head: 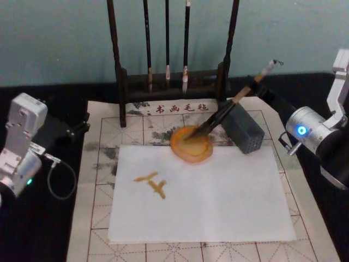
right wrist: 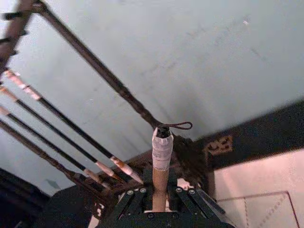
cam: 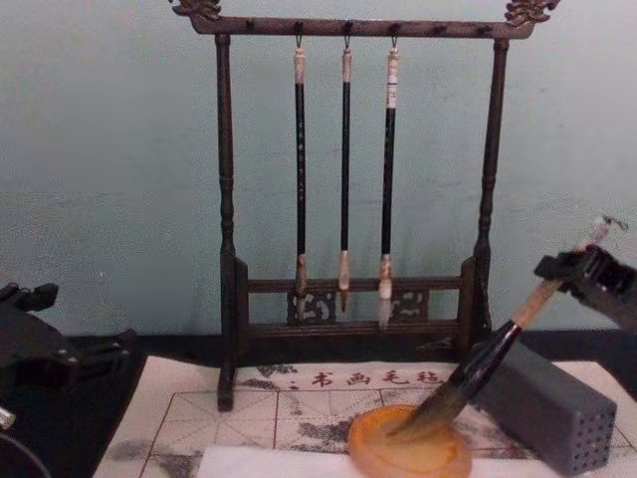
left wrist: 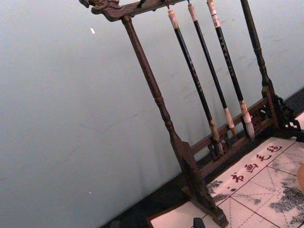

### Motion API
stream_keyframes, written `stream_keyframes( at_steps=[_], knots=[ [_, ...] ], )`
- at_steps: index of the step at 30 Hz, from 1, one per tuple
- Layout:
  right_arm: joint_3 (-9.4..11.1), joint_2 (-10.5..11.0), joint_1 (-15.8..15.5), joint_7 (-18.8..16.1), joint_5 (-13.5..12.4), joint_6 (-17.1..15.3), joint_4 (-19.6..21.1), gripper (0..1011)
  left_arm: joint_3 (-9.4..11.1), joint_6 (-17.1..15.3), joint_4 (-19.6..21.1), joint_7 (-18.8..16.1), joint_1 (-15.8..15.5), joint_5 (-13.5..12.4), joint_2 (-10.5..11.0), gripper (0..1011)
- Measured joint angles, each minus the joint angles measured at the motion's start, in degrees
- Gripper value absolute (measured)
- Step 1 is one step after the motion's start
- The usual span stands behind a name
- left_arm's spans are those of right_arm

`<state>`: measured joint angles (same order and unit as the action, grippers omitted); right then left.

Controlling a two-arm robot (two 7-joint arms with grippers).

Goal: Pick up the brush from the inkstone, write on the paper, then place the brush back to its original position.

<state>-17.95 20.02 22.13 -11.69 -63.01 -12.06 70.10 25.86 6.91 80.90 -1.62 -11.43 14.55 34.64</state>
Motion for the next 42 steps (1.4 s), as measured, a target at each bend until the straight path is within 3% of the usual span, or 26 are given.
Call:
stream_keyframes(
  at_steps=[8,17,26,42],
  knots=[
    [-1.95,1.63,-0.89,-2.20,3.71,4.23,2.83,199,0.00,0.00,0.00,0.00,0.00,0.00,0.00,1001],
    [-2.20,1.78,-1.29,-2.79,6.37,6.38,3.76,198,0.00,0.00,0.00,0.00,0.00,0.00,0.00,1001],
    [-1.62,1.45,-1.87,-2.79,9.99,8.81,4.42,199,0.00,0.00,0.00,0.00,0.00,0.00,0.00,1001],
    [0.39,0.92,-2.81,-3.33,13.15,10.31,5.87,199,0.00,0.00,0.00,0.00,0.00,0.00,0.00,1001]
  ],
)
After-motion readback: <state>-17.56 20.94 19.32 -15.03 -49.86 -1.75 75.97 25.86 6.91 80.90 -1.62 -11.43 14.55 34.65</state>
